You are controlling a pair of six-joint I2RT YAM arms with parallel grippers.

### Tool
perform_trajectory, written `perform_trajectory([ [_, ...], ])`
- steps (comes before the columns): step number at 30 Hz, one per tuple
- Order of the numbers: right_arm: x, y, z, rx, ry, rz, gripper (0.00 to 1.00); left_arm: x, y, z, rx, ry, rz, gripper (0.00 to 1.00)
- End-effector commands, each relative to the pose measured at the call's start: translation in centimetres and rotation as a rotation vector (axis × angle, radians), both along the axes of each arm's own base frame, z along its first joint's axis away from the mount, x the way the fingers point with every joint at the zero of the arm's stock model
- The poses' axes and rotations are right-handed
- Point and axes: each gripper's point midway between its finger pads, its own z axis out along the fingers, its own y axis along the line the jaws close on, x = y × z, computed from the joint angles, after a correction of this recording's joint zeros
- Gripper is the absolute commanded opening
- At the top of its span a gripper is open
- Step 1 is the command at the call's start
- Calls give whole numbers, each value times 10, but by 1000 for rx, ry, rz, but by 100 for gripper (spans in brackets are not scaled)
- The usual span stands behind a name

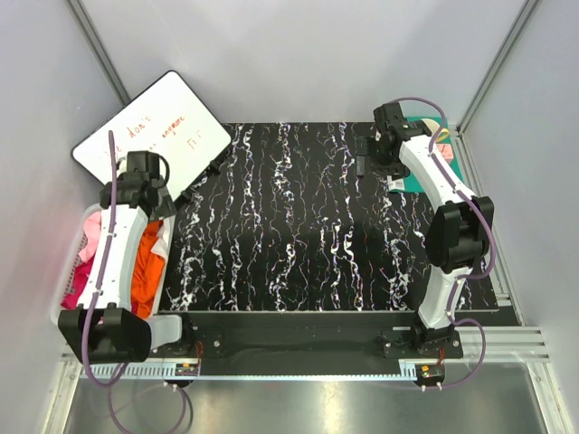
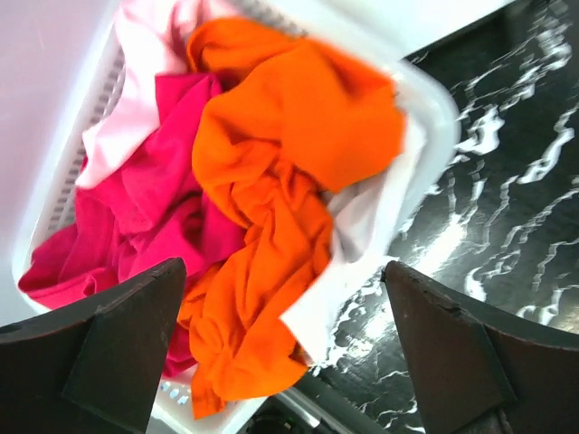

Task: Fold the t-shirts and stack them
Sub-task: Grab the tshirt from the pile

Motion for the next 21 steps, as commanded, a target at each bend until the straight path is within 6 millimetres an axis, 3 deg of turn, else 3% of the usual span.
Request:
perform_trajectory([
  [1, 0, 8, 18, 59, -50, 7, 100, -4, -4, -28, -92, 53, -3, 99],
  [8, -5, 10, 16, 73, -40, 10, 100, 6, 1, -59, -134, 139, 44, 97],
  [16, -7, 10, 17, 76, -39, 17, 100, 33, 23, -45, -110, 96, 112, 97],
  [21, -10, 11, 14, 77, -29, 24, 100, 36, 36, -51, -86, 123, 152, 97],
])
